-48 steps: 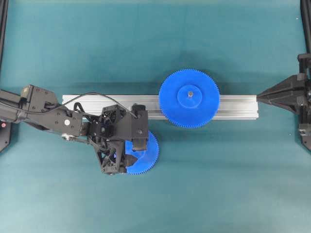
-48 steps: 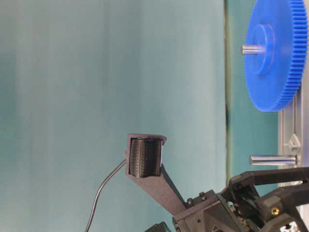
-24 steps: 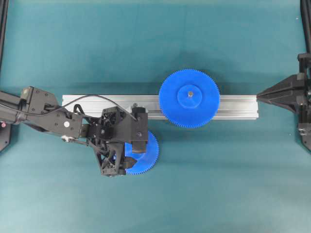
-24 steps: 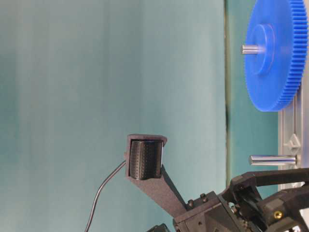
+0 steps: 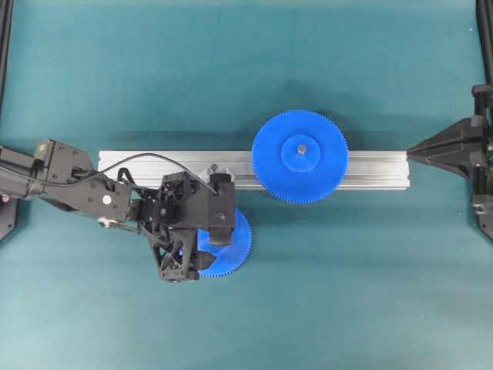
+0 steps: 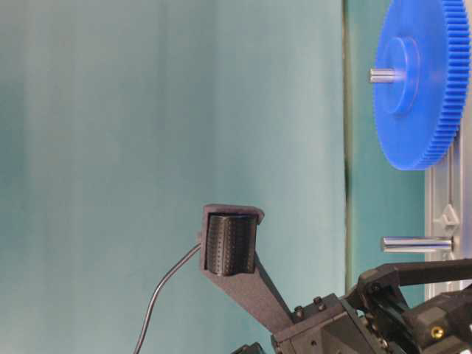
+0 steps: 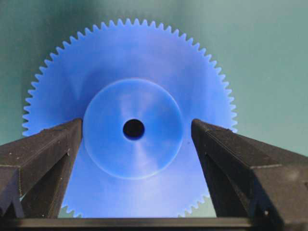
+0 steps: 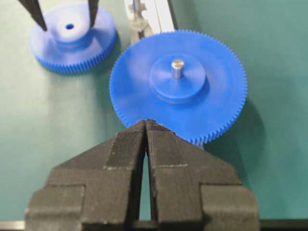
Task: Insert the small gear onto the shaft.
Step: 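Close the left gripper on the small blue gear's hub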
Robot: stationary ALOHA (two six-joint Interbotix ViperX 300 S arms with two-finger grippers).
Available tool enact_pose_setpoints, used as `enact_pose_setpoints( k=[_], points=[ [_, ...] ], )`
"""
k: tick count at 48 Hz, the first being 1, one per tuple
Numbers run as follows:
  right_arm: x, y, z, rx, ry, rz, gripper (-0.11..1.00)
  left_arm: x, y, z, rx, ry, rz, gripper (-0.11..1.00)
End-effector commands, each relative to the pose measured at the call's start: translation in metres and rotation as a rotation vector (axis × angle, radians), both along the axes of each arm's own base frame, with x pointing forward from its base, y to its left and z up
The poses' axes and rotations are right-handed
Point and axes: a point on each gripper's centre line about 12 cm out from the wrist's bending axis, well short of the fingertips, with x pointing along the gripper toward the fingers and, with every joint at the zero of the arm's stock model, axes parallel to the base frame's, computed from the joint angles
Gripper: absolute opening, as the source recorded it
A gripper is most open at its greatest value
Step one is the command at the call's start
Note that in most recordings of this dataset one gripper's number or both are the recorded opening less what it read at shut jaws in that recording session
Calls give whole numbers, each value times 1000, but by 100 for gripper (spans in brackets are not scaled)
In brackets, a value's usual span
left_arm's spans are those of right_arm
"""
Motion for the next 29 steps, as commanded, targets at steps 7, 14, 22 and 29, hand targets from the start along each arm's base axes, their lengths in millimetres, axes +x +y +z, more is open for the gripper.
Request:
enact_pose_setpoints(
  k=[7, 14, 22, 29],
  points=[
    [2, -1, 4, 7, -11, -8, 8, 5, -2, 6, 0, -22, -8, 91],
    [2, -1, 3, 7, -10, -8, 8, 5, -2, 2, 0, -12, -7, 91],
    [2, -1, 3, 7, -10, -8, 8, 3, -2, -6, 2, 9, -6, 91],
    [1, -1, 4, 6, -14, -6, 8, 2, -2, -8, 4, 13, -7, 91]
  ],
)
